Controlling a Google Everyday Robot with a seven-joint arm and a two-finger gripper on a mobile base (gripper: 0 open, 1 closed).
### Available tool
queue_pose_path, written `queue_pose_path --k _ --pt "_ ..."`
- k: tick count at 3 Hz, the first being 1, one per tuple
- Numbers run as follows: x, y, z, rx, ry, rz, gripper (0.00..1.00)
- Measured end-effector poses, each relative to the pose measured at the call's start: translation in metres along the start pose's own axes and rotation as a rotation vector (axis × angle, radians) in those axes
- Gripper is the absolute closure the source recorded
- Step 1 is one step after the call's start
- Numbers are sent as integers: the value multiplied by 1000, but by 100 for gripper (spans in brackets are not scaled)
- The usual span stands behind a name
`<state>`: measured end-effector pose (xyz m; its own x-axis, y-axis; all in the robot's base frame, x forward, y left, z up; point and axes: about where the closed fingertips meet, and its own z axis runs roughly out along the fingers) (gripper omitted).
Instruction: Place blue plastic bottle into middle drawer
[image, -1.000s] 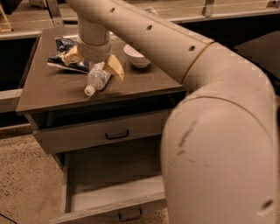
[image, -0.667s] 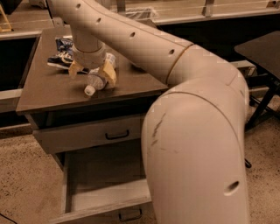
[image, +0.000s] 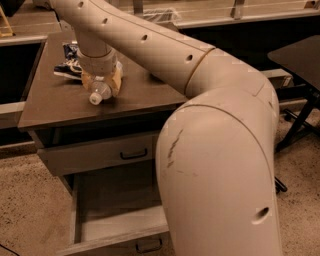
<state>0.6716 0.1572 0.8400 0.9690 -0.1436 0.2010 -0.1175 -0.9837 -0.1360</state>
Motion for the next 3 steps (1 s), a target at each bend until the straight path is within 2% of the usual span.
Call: queue_pose_path --k 1,2,3 --pt "-2 2 -26 105 -45 69 91" --pt "-23 27 -79 299 -144 263 100" --pt "-50 91 -119 313 -199 497 100"
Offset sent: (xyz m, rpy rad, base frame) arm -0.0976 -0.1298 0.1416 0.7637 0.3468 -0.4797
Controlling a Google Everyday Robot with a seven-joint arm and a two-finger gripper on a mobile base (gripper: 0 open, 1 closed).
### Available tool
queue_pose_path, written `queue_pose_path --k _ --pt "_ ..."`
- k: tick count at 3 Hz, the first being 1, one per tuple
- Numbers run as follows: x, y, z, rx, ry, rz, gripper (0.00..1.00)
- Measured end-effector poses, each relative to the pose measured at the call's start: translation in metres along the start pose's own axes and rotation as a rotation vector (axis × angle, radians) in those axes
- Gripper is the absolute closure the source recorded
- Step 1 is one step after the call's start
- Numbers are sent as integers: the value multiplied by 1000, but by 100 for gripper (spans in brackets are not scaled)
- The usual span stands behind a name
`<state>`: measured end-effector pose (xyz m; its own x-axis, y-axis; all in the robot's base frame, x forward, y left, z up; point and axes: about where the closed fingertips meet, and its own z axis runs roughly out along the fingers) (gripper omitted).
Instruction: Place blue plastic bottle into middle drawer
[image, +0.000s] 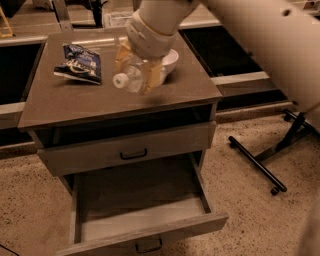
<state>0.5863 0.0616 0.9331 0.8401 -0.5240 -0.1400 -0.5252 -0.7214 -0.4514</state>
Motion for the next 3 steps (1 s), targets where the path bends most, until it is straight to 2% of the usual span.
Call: queue_pose_path --k 1,2,3 --pt "-9 69 -35 -168 133 181 100" --pt "-7 84 -2 -421 338 145 100" --pt "1 72 -4 -380 376 125 100"
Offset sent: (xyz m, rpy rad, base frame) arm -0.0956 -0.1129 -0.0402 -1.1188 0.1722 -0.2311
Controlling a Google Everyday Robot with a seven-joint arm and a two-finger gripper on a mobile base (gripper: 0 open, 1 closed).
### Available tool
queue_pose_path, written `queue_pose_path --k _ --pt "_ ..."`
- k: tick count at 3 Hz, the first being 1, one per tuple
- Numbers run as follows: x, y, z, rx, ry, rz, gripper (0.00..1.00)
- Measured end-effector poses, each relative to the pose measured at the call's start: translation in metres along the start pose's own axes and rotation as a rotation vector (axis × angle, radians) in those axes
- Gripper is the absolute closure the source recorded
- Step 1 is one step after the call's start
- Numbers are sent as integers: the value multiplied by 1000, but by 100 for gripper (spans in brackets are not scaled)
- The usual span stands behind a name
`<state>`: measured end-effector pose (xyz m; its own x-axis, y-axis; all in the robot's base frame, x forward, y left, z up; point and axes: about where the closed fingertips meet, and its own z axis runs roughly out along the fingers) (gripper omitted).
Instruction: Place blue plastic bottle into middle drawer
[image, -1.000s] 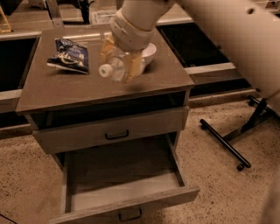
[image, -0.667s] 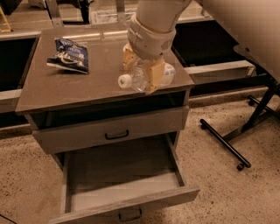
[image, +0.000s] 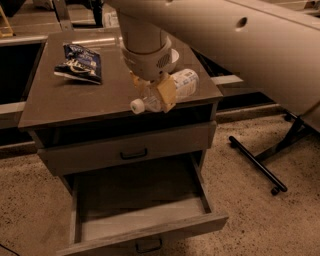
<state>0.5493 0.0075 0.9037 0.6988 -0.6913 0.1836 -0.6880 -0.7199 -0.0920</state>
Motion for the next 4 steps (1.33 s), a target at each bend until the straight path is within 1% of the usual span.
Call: queue_pose_path --k 1,2,3,4 --pt "10 -14 36 -92 21 42 100" --pt "-7 -37 105 -172 -33 29 100" --pt "-10 -32 124 -192 -83 44 100" --pt "-10 -32 124 -192 -83 45 100"
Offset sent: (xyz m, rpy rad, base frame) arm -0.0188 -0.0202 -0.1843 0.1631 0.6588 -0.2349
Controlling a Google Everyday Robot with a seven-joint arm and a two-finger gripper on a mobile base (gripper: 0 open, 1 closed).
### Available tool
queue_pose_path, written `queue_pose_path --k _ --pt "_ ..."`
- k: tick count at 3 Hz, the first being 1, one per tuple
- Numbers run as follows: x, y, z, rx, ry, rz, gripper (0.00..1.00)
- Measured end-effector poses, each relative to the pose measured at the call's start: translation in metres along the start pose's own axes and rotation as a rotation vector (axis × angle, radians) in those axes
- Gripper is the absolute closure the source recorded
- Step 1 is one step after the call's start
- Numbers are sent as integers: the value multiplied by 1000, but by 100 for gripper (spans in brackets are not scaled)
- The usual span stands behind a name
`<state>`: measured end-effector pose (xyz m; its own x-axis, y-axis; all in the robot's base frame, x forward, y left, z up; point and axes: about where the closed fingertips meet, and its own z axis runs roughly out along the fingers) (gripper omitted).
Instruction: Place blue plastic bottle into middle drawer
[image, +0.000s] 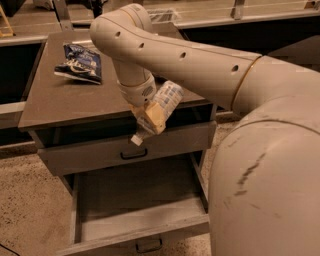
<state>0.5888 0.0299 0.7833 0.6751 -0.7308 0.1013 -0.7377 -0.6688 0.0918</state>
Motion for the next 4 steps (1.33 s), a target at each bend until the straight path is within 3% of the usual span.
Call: queue_pose_path --k 1,2,3,4 --pt "0 -3 3 -32 12 10 100" --pt "0 -3 3 -32 12 10 100" --pt "-4 21 11 -31 -66 99 100" --pt "-32 76 25 8 -251 329 100"
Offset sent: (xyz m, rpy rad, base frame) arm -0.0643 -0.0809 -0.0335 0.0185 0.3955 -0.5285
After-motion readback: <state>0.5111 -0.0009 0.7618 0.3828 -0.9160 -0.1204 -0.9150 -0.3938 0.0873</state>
